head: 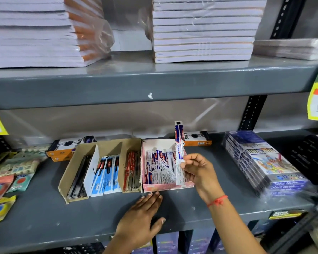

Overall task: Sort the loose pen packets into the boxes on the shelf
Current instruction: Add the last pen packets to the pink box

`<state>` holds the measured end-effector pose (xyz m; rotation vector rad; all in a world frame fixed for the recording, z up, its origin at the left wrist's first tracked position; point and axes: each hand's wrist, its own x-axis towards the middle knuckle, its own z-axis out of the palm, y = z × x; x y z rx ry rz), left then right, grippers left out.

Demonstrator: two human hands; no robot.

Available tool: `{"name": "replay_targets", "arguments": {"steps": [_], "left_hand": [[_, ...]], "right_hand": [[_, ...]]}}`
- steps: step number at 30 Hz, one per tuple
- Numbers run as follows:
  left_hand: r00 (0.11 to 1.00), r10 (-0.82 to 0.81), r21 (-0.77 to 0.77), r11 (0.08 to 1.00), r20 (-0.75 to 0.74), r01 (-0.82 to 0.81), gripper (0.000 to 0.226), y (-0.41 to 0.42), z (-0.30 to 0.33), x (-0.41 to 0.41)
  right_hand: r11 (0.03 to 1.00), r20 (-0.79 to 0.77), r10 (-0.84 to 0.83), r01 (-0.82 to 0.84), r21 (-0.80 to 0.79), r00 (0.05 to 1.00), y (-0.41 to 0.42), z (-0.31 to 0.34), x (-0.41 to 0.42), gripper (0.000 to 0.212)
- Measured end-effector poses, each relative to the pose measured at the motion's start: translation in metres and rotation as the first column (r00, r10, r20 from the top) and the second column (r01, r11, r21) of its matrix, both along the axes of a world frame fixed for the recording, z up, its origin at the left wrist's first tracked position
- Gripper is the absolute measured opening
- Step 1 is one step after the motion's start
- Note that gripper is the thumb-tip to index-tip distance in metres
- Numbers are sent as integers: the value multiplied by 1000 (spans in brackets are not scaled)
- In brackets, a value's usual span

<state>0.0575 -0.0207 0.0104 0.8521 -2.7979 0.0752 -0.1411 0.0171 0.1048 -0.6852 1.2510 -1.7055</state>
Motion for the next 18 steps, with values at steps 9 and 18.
{"name": "replay_targets", "arguments": {"steps": [9,18], "left_hand": [[998,-31,24,999,55,30,56,4,7,0],[998,14,142,990,69,-24,62,4,9,1]], "right_hand": [[1000,-10,1,0,15,1000,-1,0,-1,36],[986,-127,-44,63,155,991,-19,1,-2,32]]}}
